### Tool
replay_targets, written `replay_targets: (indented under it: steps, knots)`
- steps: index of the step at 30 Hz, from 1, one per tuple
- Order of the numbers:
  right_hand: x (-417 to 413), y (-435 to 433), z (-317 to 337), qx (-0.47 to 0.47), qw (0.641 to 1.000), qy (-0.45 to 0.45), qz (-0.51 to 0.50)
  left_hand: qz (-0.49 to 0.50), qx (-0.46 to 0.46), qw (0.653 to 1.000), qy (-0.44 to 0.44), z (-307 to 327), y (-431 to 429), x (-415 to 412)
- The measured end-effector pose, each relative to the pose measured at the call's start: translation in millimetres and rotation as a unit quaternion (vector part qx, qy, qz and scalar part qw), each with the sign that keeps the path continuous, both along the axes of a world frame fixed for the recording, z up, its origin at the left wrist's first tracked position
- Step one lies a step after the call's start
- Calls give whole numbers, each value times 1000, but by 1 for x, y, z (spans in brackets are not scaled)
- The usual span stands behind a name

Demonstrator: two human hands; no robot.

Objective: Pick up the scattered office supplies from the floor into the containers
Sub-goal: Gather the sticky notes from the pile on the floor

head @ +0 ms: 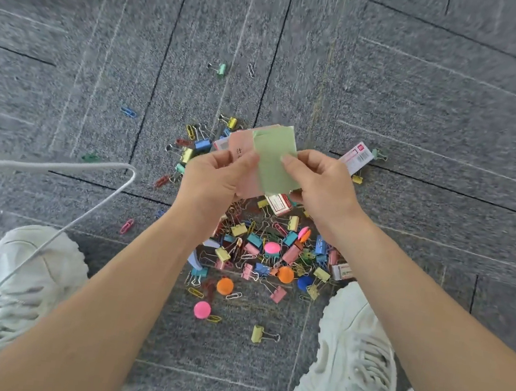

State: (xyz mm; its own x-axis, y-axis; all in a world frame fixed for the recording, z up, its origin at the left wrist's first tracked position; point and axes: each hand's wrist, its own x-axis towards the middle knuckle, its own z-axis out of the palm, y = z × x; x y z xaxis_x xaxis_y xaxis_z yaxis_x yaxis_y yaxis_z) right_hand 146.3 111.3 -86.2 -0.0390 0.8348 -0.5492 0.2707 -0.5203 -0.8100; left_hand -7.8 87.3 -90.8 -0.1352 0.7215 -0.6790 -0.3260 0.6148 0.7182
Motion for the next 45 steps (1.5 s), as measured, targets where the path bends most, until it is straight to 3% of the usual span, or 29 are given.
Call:
replay_targets:
  steps: [7, 15, 22, 28, 37, 42, 45]
  knots:
    - [-35, 35, 112, 32, 998, 20, 59, -50, 90, 989, 103, 114, 31, -53]
    - [-101, 47, 365, 177, 973, -4, 149, 15, 204, 974, 95, 352, 23, -121]
    - [-152, -29, 578, 291, 935, -30, 202, 36, 304, 948, 93, 566, -74, -177]
    - [-200, -141, 707, 387, 882, 15, 269, 58, 392, 900, 180, 700, -217, -222]
    - [-295, -290, 798, 501, 750, 18, 431, 165, 431, 845, 270, 775, -411, -282]
    - [-365, -332, 787, 445, 755, 91, 472, 207, 392, 805, 394, 769, -460, -332]
    - [-411, -341, 775, 443, 740, 121, 492, 250, 351, 787, 441, 757, -478, -372]
